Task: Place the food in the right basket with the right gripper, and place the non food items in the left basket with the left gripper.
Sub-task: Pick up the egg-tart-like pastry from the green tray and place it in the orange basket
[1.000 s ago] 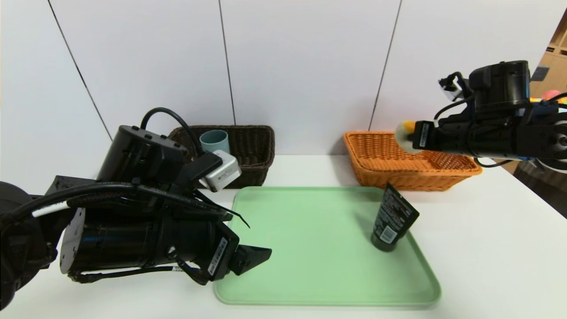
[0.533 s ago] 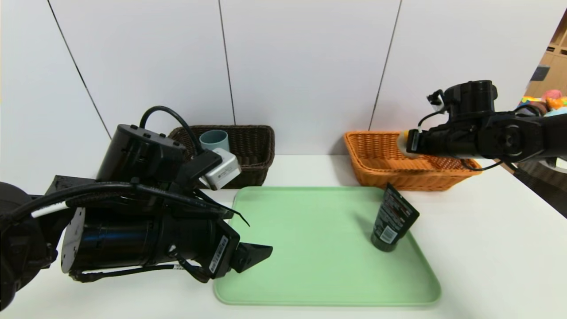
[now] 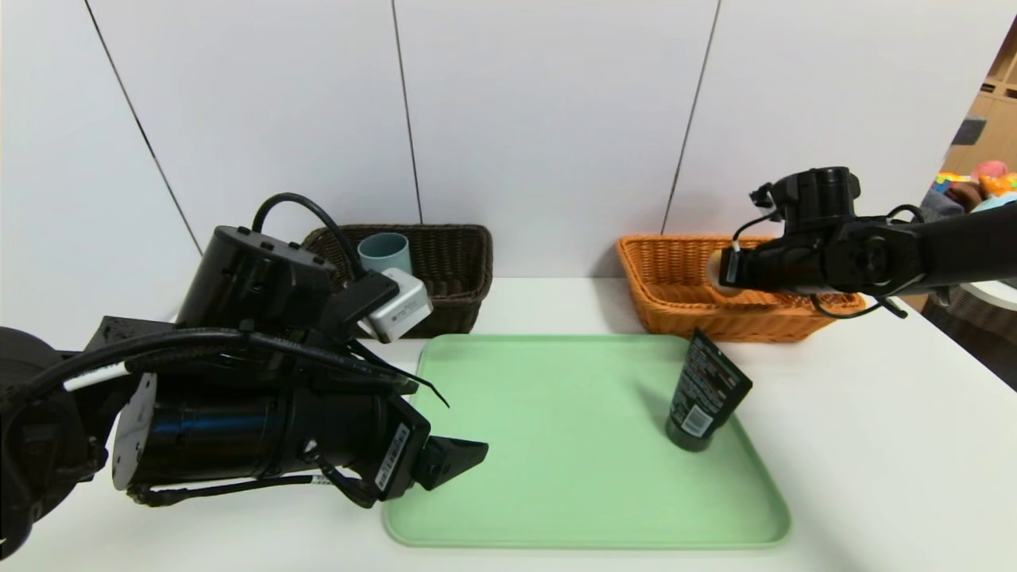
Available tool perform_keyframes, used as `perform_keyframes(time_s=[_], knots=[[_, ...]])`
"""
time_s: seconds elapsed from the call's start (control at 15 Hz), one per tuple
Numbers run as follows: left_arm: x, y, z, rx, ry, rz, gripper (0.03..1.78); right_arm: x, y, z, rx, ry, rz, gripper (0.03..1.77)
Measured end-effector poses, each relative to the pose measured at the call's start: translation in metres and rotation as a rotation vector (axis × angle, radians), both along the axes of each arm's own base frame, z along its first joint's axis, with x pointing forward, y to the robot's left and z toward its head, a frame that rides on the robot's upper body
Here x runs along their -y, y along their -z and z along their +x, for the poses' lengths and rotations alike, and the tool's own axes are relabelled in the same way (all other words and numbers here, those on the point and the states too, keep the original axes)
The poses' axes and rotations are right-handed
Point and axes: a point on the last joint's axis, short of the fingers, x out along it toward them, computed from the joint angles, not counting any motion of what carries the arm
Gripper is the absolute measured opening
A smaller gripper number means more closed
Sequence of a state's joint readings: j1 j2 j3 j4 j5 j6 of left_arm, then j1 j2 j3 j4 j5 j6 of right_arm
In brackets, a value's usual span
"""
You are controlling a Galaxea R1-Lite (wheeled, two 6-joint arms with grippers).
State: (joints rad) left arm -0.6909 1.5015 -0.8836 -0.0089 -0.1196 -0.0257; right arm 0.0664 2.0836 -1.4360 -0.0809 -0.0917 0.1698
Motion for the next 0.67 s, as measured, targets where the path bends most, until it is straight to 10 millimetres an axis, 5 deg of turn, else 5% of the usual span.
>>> perform_keyframes(time_s=[0.33,0.67], knots=[[-0.001,0.001,0.001,-0.001,-0.004,0.002,1.69,0.000,-0.001,0.000,0.006,0.001,0.006,1.02],[-0.001,0.002,0.001,-0.004,-0.005,0.004,1.69,0.001,-0.018,-0.004,0.038,0.001,0.004,1.34]])
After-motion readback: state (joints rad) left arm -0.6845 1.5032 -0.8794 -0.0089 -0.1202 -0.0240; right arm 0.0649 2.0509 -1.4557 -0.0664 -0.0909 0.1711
